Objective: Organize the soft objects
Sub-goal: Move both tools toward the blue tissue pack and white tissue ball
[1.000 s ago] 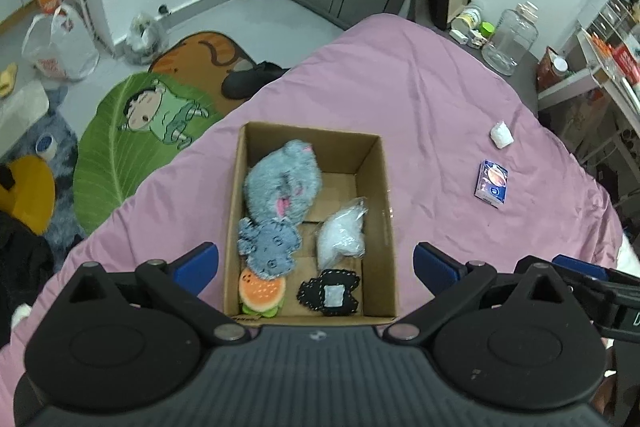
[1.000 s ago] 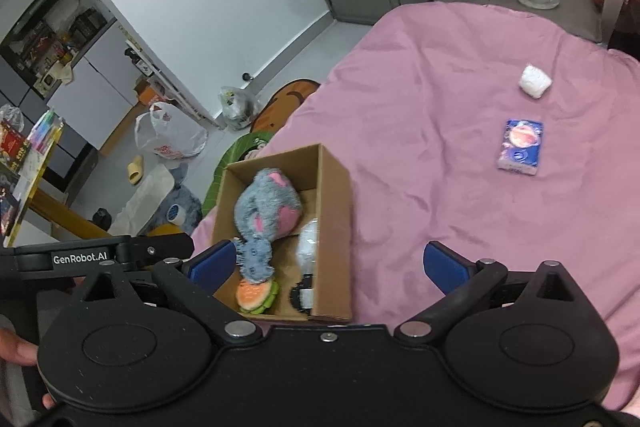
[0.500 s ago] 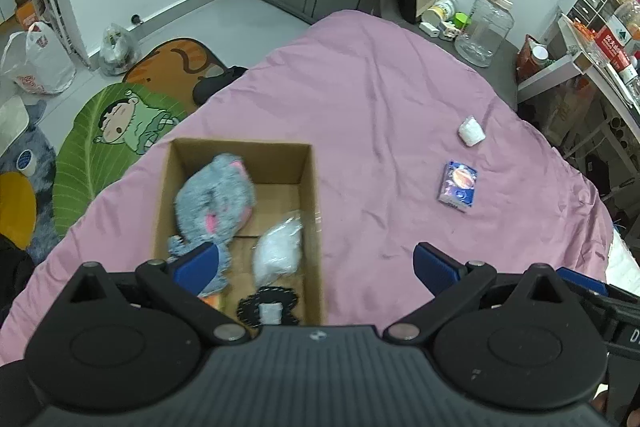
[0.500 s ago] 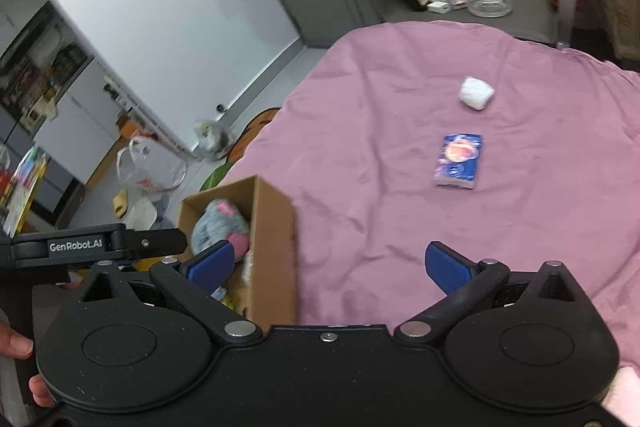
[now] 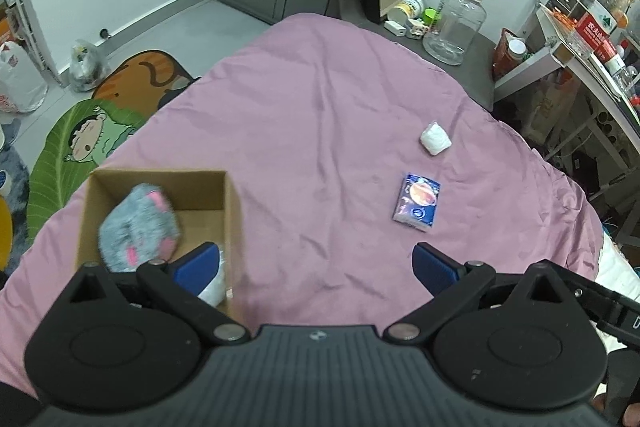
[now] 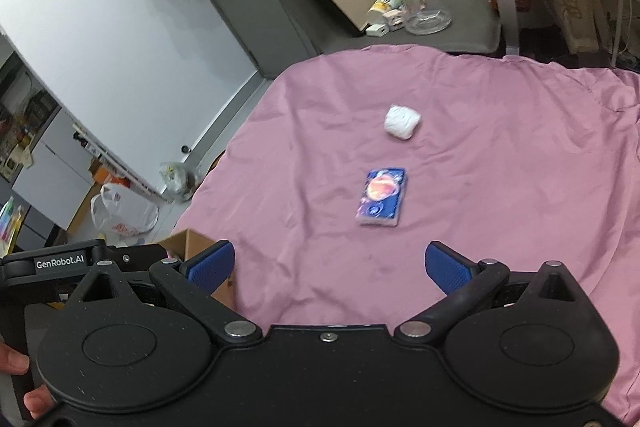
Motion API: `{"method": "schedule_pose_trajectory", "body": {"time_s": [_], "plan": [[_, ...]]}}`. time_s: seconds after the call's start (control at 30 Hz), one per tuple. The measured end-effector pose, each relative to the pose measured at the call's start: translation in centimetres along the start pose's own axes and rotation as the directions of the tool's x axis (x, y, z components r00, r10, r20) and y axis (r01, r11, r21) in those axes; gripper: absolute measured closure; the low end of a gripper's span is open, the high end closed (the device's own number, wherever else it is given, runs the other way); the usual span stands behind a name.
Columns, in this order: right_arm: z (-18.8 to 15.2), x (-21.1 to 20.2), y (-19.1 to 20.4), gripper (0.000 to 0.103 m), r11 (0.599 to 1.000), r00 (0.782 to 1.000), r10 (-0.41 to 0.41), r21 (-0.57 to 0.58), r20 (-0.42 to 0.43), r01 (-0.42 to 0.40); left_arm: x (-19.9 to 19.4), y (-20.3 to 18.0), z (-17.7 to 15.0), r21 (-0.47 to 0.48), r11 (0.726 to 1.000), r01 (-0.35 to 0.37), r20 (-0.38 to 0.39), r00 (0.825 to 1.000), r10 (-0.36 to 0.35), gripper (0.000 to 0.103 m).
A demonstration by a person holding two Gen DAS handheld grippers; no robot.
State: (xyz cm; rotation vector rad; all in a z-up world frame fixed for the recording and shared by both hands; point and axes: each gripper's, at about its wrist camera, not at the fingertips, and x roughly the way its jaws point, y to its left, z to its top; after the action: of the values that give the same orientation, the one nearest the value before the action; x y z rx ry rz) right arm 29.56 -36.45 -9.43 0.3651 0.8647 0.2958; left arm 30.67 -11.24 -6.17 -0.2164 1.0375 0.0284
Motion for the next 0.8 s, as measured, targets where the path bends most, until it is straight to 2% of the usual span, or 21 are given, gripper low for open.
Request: {"method": "schedule_pose_trajectory", "body": {"time_s": [0.53,0.8], "plan": [[3.7,4.3,-5.6,0.003,0.999,0.998,-0.032,-0.019,-0.052,0.031,7.2,-5.9,1.2,0.017,1.0,0.005,-0.037,0.999,-0.004,0.005],[5.4,8.0,-8.0,0.005,0.997,0.994,-0.056,-0.062,-0.091,0.05,11.7,-8.0,1.7,0.01,1.0,-0.001,-0.084,0.996,0.001,0.013]]}}
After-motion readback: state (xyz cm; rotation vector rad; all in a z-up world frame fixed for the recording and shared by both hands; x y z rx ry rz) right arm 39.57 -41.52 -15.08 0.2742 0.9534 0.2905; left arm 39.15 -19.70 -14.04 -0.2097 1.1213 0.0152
